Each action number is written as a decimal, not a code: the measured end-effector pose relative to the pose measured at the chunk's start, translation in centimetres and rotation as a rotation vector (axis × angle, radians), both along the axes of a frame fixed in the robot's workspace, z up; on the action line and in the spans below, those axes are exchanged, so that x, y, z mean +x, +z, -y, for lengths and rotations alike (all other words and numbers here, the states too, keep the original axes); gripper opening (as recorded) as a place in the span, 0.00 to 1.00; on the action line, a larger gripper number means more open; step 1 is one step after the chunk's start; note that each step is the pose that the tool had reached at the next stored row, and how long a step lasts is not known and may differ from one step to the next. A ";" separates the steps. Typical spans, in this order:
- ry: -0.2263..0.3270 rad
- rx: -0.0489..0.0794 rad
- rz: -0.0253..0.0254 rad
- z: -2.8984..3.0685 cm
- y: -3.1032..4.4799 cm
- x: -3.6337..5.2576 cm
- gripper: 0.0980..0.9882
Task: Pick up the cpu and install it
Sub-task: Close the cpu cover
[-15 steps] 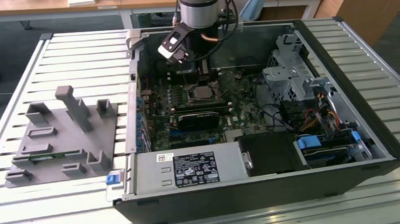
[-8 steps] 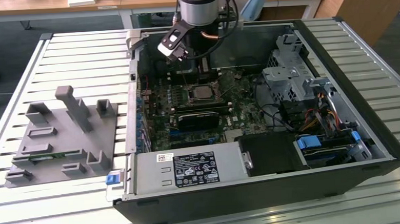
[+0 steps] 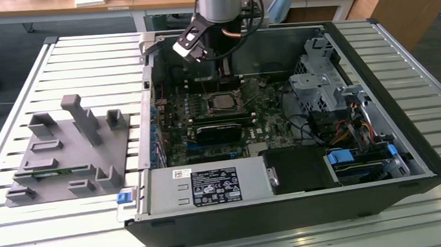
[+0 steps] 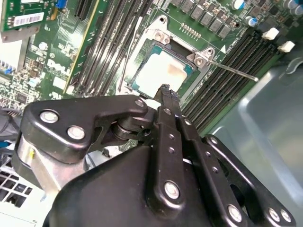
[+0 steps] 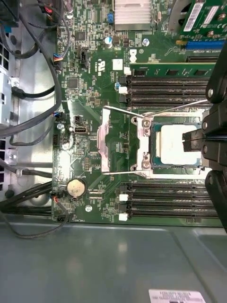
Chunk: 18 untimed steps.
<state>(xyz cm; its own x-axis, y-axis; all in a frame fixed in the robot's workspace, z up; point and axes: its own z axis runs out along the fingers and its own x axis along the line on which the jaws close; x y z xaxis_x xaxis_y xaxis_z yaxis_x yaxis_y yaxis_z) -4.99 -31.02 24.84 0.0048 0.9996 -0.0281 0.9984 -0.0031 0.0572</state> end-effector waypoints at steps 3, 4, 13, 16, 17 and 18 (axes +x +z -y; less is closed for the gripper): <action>0.000 0.000 0.0001 0.00 0.66 0.00 0.01; 0.000 0.000 0.0002 0.00 0.68 0.00 0.01; -0.002 0.000 -0.0007 0.67 0.68 0.07 0.01; -0.003 0.000 -0.0031 0.79 0.67 0.54 0.01; -0.003 0.000 -0.0045 0.79 0.68 0.84 0.01; -0.003 0.000 -0.0059 0.80 0.68 1.18 0.01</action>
